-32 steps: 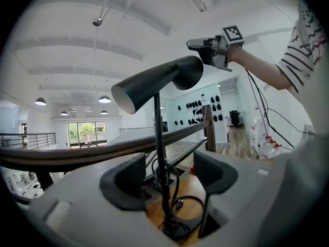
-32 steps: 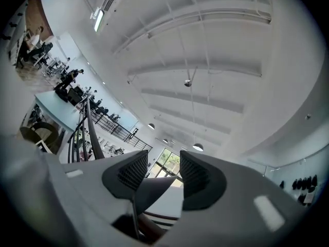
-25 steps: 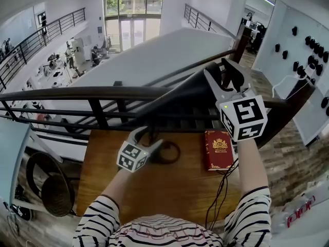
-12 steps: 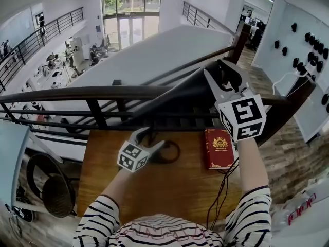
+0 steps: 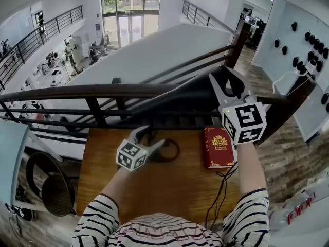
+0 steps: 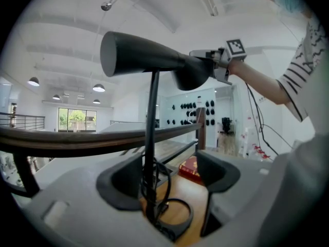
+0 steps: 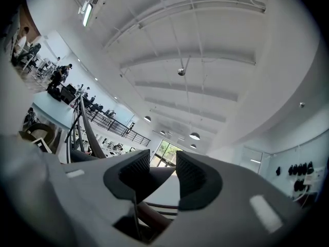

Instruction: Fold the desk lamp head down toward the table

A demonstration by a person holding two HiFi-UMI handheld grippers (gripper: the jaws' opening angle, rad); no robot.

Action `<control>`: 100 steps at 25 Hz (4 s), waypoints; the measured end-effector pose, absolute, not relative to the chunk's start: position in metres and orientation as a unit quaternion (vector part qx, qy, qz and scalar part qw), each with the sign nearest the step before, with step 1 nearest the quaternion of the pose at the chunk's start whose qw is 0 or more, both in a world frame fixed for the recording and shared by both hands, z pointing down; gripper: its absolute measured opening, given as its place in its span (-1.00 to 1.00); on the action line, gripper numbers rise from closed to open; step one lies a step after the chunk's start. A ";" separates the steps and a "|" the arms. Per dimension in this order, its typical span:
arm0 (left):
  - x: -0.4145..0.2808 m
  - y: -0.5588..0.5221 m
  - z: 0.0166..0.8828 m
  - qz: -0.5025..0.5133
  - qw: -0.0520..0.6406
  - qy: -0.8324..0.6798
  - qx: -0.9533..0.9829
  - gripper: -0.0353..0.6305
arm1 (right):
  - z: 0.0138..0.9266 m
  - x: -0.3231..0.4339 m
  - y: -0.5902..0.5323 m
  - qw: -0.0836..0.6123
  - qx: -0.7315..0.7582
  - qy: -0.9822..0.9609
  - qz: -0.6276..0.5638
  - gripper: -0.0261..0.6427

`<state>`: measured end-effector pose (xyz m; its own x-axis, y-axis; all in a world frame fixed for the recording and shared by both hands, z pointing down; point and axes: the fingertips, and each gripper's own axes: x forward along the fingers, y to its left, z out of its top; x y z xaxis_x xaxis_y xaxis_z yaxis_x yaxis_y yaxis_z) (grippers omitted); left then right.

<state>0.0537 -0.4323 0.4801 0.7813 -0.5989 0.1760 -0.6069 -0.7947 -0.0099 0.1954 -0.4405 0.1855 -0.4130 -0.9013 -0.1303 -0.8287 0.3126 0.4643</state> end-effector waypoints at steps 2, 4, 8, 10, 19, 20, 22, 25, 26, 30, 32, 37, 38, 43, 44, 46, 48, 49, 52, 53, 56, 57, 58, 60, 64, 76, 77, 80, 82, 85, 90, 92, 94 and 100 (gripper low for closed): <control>0.053 -0.431 0.479 0.084 0.025 -0.318 0.944 0.09 | 0.187 0.198 -0.440 0.069 0.539 -0.807 -0.232 -0.46; 0.053 -0.430 0.478 0.082 0.027 -0.317 0.944 0.09 | 0.189 0.200 -0.438 0.061 0.540 -0.808 -0.229 -0.46; 0.055 -0.430 0.480 0.080 0.029 -0.318 0.944 0.11 | 0.199 0.207 -0.441 0.064 0.544 -0.809 -0.215 -0.46; 0.055 -0.430 0.481 0.080 0.030 -0.318 0.944 0.12 | 0.208 0.211 -0.442 0.061 0.546 -0.811 -0.202 -0.46; 0.057 -0.430 0.481 0.073 0.032 -0.312 0.947 0.16 | 0.255 0.233 -0.449 0.057 0.559 -0.815 -0.142 -0.46; 0.057 -0.429 0.481 0.072 0.033 -0.310 0.947 0.17 | 0.261 0.235 -0.449 0.056 0.559 -0.816 -0.134 -0.46; 0.057 -0.427 0.479 0.070 0.034 -0.305 0.949 0.20 | 0.275 0.238 -0.450 0.054 0.559 -0.819 -0.114 -0.46; 0.058 -0.425 0.479 0.066 0.035 -0.299 0.951 0.23 | 0.300 0.243 -0.451 0.066 0.562 -0.820 -0.089 -0.46; 0.058 -0.425 0.479 0.065 0.036 -0.299 0.951 0.24 | 0.309 0.245 -0.452 0.072 0.563 -0.819 -0.080 -0.46; 0.058 -0.425 0.480 0.062 0.037 -0.294 0.953 0.27 | 0.342 0.246 -0.455 0.072 0.564 -0.822 -0.045 -0.46; 0.058 -0.424 0.479 0.058 0.038 -0.289 0.955 0.29 | 0.357 0.243 -0.455 0.072 0.561 -0.824 -0.030 -0.48; 0.059 -0.420 0.480 0.055 0.035 -0.278 0.958 0.33 | 0.396 0.234 -0.456 0.078 0.553 -0.830 0.008 -0.48; 0.059 -0.419 0.480 0.055 0.034 -0.277 0.959 0.33 | 0.403 0.232 -0.457 0.080 0.551 -0.831 0.015 -0.47; 0.061 -0.420 0.481 0.053 0.034 -0.275 0.959 0.35 | 0.437 0.220 -0.459 0.085 0.541 -0.836 0.049 -0.49; 0.060 -0.420 0.481 0.053 0.034 -0.275 0.959 0.35 | 0.441 0.218 -0.459 0.084 0.539 -0.836 0.054 -0.50; 0.060 -0.420 0.481 0.053 0.034 -0.274 0.960 0.36 | 0.448 0.214 -0.460 0.080 0.537 -0.837 0.063 -0.51; 0.060 -0.421 0.481 0.052 0.034 -0.274 0.960 0.37 | 0.453 0.210 -0.461 0.077 0.536 -0.838 0.070 -0.52; 0.060 -0.421 0.481 0.052 0.033 -0.274 0.960 0.38 | 0.457 0.209 -0.462 0.075 0.535 -0.838 0.074 -0.52; 0.062 -0.421 0.484 0.050 0.033 -0.274 0.960 0.39 | 0.468 0.203 -0.463 0.073 0.531 -0.840 0.084 -0.52; 0.063 -0.421 0.484 0.050 0.032 -0.274 0.960 0.40 | 0.472 0.200 -0.464 0.072 0.529 -0.841 0.088 -0.52; 0.065 -0.424 0.485 0.051 0.032 -0.272 0.960 0.41 | 0.480 0.196 -0.467 0.065 0.529 -0.840 0.097 -0.56; 0.065 -0.424 0.485 0.051 0.032 -0.272 0.960 0.41 | 0.481 0.195 -0.468 0.060 0.532 -0.839 0.098 -0.60; 0.065 -0.425 0.485 0.051 0.032 -0.273 0.960 0.41 | 0.481 0.194 -0.468 0.056 0.535 -0.837 0.099 -0.61; 0.065 -0.425 0.485 0.051 0.031 -0.273 0.960 0.41 | 0.481 0.195 -0.468 0.049 0.537 -0.836 0.103 -0.61; 0.065 -0.423 0.483 0.054 0.026 -0.274 0.960 0.41 | 0.481 0.197 -0.466 0.050 0.537 -0.835 0.108 -0.61; 0.053 -0.400 0.477 0.053 0.017 -0.288 0.956 0.41 | 0.482 0.196 -0.435 0.032 0.541 -0.830 0.129 -0.48; 0.051 -0.397 0.475 0.052 0.015 -0.290 0.956 0.41 | 0.482 0.194 -0.430 0.030 0.541 -0.830 0.130 -0.48; 0.046 -0.382 0.473 0.048 0.012 -0.292 0.955 0.41 | 0.481 0.190 -0.411 0.023 0.541 -0.830 0.132 -0.48; 0.043 -0.371 0.472 0.045 0.012 -0.293 0.955 0.40 | 0.479 0.187 -0.397 0.017 0.541 -0.830 0.132 -0.49; 0.034 -0.355 0.469 0.039 0.010 -0.296 0.954 0.40 | 0.475 0.180 -0.375 0.005 0.543 -0.830 0.129 -0.50; 0.018 -0.333 0.463 0.028 0.008 -0.299 0.954 0.38 | 0.468 0.166 -0.340 -0.012 0.547 -0.828 0.126 -0.54; 0.015 -0.324 0.460 0.026 0.006 -0.296 0.955 0.36 | 0.464 0.162 -0.328 -0.017 0.549 -0.826 0.126 -0.56; 0.008 -0.316 0.458 0.022 0.006 -0.297 0.955 0.32 | 0.462 0.156 -0.316 -0.023 0.553 -0.823 0.126 -0.59; -0.011 -0.296 0.456 0.008 0.001 -0.302 0.953 -0.02 | 0.456 0.141 -0.283 -0.041 0.566 -0.814 0.120 -0.72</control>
<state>-0.0112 -0.2957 0.4561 0.8172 -0.5761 0.0160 -0.5761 -0.8174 -0.0028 0.1408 -0.2825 0.4563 -0.3558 -0.9320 0.0693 -0.9121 0.3302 -0.2429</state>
